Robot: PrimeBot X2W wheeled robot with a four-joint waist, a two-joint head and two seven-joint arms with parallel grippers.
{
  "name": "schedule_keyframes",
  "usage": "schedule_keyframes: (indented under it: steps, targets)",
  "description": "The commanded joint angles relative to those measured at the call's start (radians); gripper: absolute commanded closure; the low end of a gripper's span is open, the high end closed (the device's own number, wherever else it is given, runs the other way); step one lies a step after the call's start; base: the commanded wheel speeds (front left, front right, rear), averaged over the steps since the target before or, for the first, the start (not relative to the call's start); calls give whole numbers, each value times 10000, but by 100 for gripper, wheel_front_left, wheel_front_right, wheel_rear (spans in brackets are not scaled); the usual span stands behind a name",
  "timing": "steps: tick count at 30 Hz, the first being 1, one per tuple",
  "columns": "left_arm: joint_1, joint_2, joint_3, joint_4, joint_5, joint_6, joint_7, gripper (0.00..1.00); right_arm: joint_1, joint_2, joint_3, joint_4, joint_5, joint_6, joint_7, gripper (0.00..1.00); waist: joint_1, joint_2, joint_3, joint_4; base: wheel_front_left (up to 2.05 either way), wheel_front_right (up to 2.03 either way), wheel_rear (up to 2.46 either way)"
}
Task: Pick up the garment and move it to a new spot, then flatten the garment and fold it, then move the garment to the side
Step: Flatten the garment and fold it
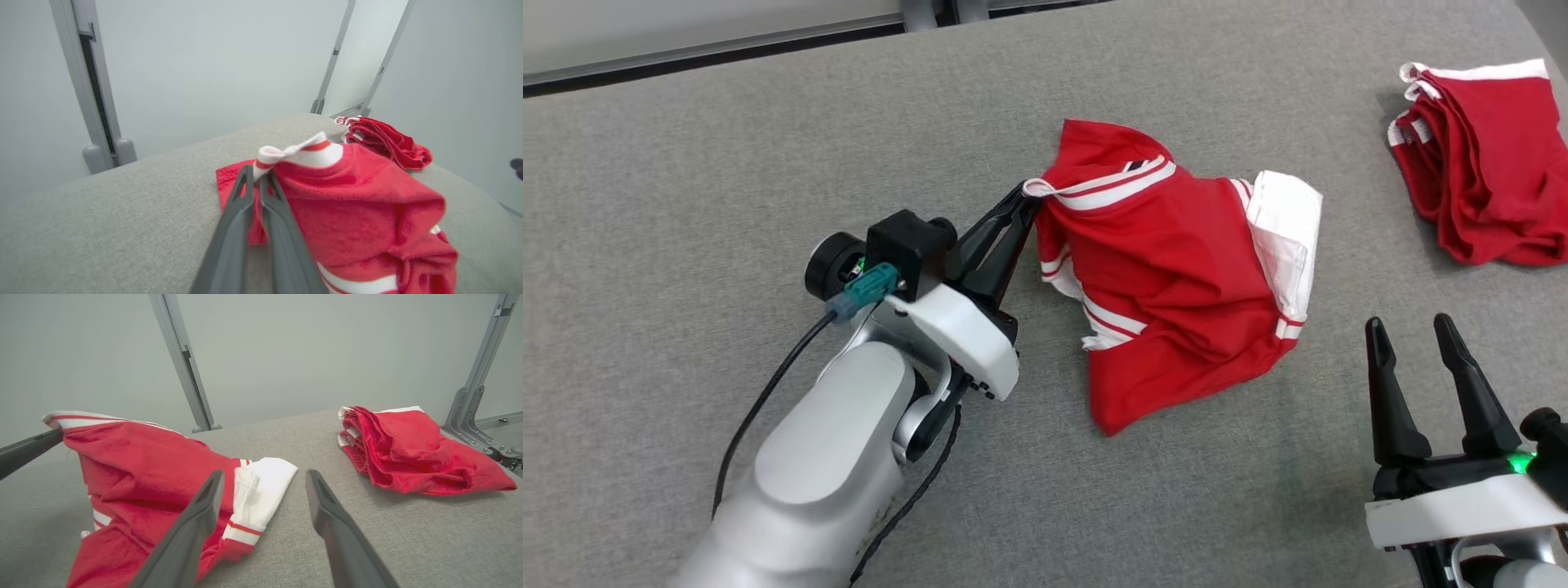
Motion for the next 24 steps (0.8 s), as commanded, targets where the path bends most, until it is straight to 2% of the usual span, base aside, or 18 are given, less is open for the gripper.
schedule_keyframes:
  steps: [1,6,7,12,16,20,24]
  targets:
    - [249,237,103,-655,109,236,-113,100,55,-6,-96,-36,33,0,-1,0,0,0,-222,330,0,0,0]
    - [1425,1161,457,-3913,311,1254,82,100,207,-4,-315,-125,69,0,113,0,0,0,-549,936,0,0,0]
    - [1425,1161,457,-3913,311,1254,82,100,207,-4,-315,-125,69,0,113,0,0,0,-549,936,0,0,0]
    - [2588,2179,972,-6983,620,2430,773,100,290,-10,-466,-249,84,0,292,0,0,0,-752,1503,0,0,0]
    - [3115,2824,1338,-8779,1084,3213,1249,100,358,9,-628,-321,103,0,397,0,0,0,-808,1814,0,0,0]
    - [3197,3112,1421,-9529,1254,3440,1689,100,208,32,-502,-352,117,0,450,0,0,0,-763,1747,0,0,0]
    - [2706,2902,997,-9098,1139,3055,1962,100,75,48,-339,-321,200,0,438,0,0,0,-570,1322,0,0,0]
